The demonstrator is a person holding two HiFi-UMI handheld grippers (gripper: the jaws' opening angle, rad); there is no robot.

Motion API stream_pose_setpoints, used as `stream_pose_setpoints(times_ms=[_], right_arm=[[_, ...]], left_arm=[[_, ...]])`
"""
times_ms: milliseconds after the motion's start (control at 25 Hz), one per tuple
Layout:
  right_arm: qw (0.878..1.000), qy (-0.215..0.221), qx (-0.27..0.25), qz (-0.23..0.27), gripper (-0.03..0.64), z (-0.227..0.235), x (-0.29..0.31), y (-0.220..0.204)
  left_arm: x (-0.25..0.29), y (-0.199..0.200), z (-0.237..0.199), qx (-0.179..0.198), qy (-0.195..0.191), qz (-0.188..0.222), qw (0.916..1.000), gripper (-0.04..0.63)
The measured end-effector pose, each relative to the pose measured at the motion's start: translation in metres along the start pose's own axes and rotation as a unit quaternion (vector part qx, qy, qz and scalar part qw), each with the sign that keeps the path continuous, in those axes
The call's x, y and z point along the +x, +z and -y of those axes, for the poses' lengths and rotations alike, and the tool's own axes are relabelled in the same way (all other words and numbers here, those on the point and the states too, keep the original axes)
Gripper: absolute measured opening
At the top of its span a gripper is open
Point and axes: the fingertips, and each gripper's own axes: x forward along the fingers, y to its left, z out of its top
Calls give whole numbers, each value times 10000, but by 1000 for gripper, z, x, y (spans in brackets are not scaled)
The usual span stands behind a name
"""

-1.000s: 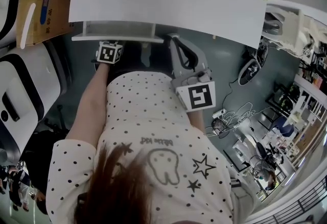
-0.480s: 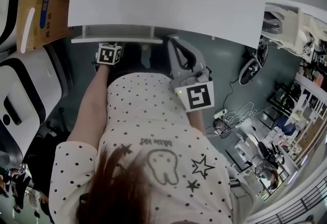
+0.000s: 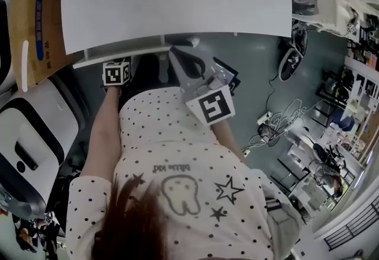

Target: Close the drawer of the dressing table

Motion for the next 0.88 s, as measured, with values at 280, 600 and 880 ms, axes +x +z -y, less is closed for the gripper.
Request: stream_pose_setpoints(times_ms=[280, 600, 880], right_arm=[[10000, -14, 66, -29, -2, 1, 2, 0], [9999, -121, 108, -39, -2, 4, -1, 1], [9992, -296, 248, -91, -2, 11, -7, -4]], left_arm=[[0, 6, -2, 3, 6, 10, 10000, 89], [1, 12, -1, 9, -16, 15, 10000, 89], [0, 15, 0, 39, -4, 4, 10000, 91]])
